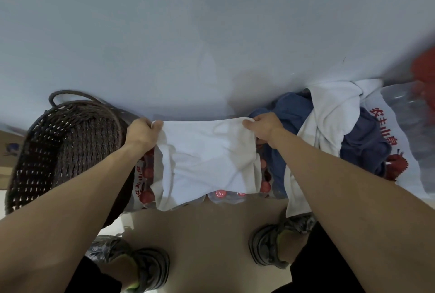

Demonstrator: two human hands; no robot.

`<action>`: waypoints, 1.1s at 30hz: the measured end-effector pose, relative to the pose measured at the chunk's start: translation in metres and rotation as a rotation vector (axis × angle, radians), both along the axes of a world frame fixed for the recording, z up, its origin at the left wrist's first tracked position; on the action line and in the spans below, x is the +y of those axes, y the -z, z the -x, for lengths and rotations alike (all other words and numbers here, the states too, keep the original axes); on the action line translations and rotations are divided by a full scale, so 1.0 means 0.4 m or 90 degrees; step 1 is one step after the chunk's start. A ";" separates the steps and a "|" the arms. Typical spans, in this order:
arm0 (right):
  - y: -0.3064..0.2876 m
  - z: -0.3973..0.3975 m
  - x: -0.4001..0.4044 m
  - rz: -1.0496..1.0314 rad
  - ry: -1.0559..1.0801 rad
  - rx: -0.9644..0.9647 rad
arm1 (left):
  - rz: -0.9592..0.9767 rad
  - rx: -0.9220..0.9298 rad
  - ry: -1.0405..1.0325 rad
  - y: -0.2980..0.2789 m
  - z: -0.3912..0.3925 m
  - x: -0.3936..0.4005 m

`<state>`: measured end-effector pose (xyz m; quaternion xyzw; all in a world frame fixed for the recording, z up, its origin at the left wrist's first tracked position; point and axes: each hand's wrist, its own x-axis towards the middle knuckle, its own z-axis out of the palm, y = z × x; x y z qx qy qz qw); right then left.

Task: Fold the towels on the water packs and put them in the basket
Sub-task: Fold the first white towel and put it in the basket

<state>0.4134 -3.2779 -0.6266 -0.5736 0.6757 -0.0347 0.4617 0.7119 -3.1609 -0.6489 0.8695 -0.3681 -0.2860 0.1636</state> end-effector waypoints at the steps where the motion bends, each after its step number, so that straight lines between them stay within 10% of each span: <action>1: 0.002 -0.003 0.000 0.008 0.010 -0.014 | 0.005 0.000 -0.005 0.000 0.000 -0.001; 16: -0.010 -0.025 -0.014 0.178 0.046 0.133 | 0.010 0.110 -0.035 -0.004 0.003 0.030; 21: -0.068 -0.067 0.028 0.354 -0.132 0.139 | -0.008 0.031 0.019 -0.062 0.067 0.155; 33: -0.034 -0.334 0.208 0.171 -0.495 -0.015 | 0.077 0.181 -0.202 -0.044 0.258 0.443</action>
